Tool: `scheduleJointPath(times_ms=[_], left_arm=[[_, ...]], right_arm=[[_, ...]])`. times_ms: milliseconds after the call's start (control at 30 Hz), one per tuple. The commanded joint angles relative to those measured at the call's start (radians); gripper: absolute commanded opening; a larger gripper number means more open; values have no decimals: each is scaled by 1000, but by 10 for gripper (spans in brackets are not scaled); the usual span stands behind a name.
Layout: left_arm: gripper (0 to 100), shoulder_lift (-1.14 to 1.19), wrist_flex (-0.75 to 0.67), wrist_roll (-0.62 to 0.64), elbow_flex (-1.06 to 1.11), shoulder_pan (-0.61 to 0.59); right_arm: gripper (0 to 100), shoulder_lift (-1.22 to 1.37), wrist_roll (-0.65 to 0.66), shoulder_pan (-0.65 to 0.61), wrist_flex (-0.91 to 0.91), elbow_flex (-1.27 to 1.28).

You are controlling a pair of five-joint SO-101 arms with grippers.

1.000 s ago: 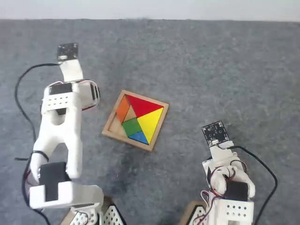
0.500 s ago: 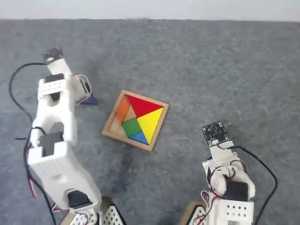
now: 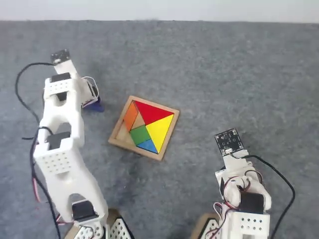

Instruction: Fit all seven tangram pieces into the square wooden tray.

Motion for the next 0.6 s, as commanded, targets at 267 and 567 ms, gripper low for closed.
scheduleJointPath(times_ms=[267,567], left_arm=[[51,32,80,-21,-113,11],[19,-106,124,-54,-56,31]], right_arm=[[8,-16,8,-4,2,17],[8,-16,8,-4,2,17]])
